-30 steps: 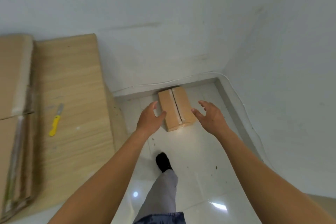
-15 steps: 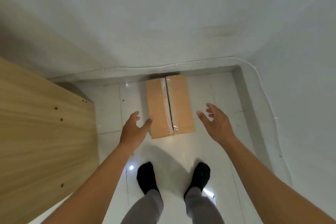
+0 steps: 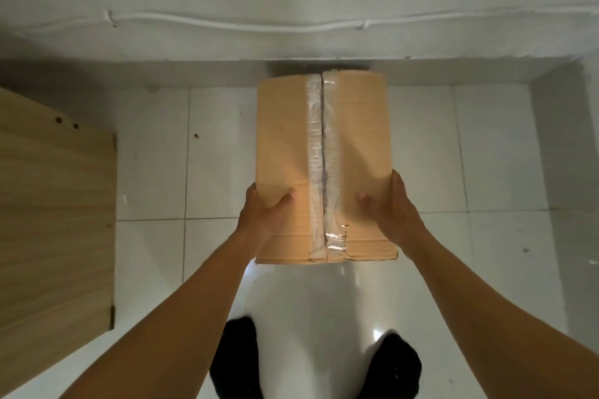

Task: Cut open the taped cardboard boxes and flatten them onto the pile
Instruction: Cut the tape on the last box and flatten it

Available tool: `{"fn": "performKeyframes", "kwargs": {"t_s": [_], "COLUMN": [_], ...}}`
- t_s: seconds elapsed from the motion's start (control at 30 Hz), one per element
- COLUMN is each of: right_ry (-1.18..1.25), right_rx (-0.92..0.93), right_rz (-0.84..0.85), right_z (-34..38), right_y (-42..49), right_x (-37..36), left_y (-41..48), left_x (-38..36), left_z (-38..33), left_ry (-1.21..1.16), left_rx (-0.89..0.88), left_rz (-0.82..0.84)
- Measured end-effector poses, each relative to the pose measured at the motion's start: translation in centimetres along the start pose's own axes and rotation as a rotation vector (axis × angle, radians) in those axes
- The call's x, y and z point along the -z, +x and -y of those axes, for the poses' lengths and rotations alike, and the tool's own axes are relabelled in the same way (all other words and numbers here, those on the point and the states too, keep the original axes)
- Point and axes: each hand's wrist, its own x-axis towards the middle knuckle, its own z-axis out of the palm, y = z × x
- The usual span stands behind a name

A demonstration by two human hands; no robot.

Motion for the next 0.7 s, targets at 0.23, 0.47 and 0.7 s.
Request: {"fn": "performKeyframes", "kwargs": {"t_s": [0.23,0.47,0.7], "right_ry": [0.097,0.155,0.209], "right_rx": [0.041,0.119,0.214], "right_rz": [-0.062,-0.163,-0.276], "right_z": [2.3,9.0,15.0], "right_y": [-5.9,-18.8,-33.5], "right_x": [2.1,7.7,13.4], "left_y": [-6.2,-17.9,-32.5], "left_x": [1.8,7.2,13.2], "left_z": [-0.3,-5.3,-9.7], "left_ry": [-0.05,-0.188,-0.217], "left_rx": [-0.057,-0.145,-0.29], "left_rz": [-0.017,-0.046,-0.067]}}
